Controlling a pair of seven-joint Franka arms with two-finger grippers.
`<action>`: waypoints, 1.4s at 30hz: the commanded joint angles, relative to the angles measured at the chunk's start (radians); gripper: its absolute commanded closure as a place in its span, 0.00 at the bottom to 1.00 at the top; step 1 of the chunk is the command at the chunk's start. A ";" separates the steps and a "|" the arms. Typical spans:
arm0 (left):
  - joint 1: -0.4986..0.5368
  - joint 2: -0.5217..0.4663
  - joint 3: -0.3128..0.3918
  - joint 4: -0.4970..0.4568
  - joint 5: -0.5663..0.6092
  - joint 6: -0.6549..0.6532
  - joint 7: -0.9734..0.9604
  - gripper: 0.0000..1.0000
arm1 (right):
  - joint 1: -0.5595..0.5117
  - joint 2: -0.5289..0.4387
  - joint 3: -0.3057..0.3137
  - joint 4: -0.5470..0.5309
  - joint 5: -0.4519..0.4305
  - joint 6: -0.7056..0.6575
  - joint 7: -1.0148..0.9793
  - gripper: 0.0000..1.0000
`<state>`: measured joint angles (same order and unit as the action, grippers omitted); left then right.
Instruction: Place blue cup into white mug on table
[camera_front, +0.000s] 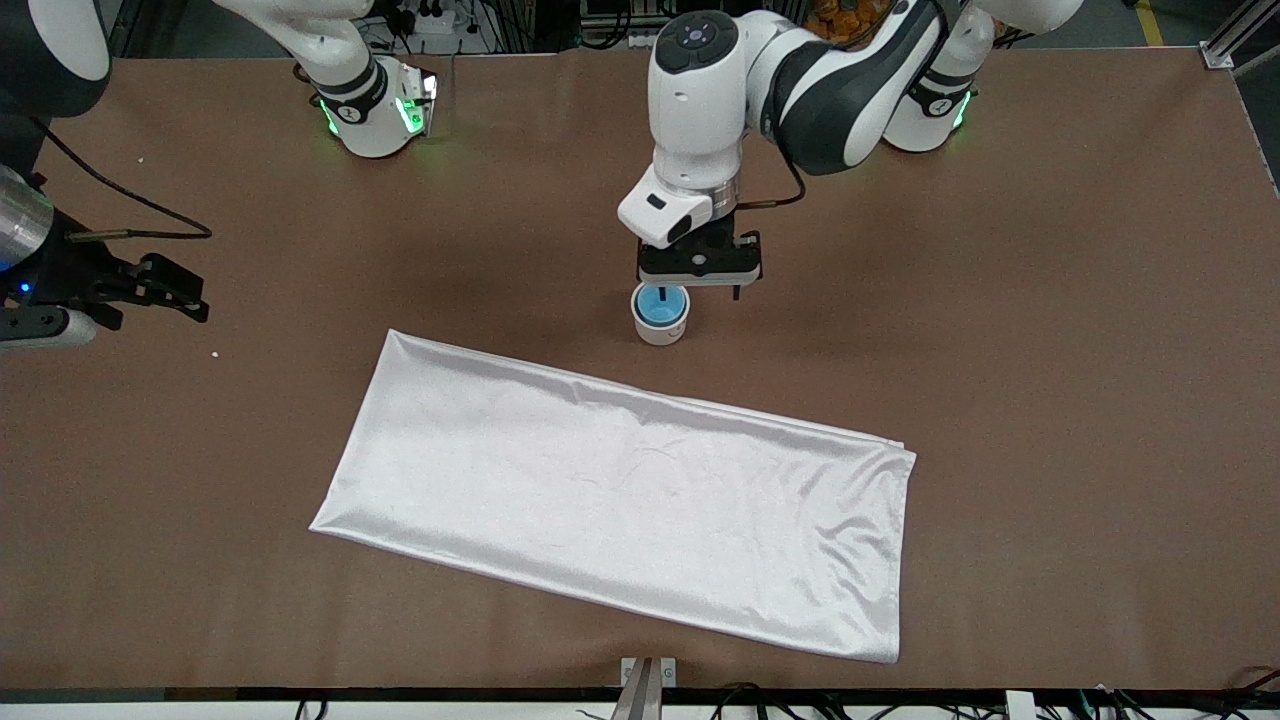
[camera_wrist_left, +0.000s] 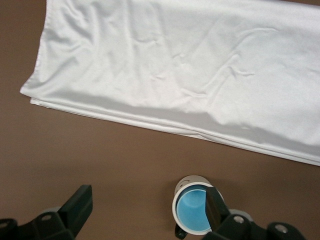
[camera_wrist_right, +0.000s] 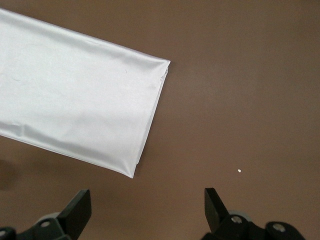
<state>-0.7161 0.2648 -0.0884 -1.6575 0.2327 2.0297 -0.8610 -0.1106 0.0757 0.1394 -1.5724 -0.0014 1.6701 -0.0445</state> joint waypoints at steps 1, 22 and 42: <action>0.063 -0.087 -0.007 -0.019 -0.049 -0.060 0.100 0.00 | -0.011 -0.019 0.003 -0.008 -0.011 -0.009 -0.011 0.00; 0.308 -0.275 -0.007 -0.036 -0.184 -0.267 0.444 0.00 | 0.011 -0.025 -0.001 -0.004 -0.003 -0.018 -0.012 0.00; 0.494 -0.317 -0.004 -0.068 -0.280 -0.327 0.637 0.00 | 0.089 -0.025 -0.113 -0.004 -0.002 -0.016 -0.028 0.00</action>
<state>-0.2667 -0.0245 -0.0860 -1.6970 -0.0105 1.7097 -0.2929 -0.0274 0.0682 0.0385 -1.5713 -0.0022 1.6622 -0.0557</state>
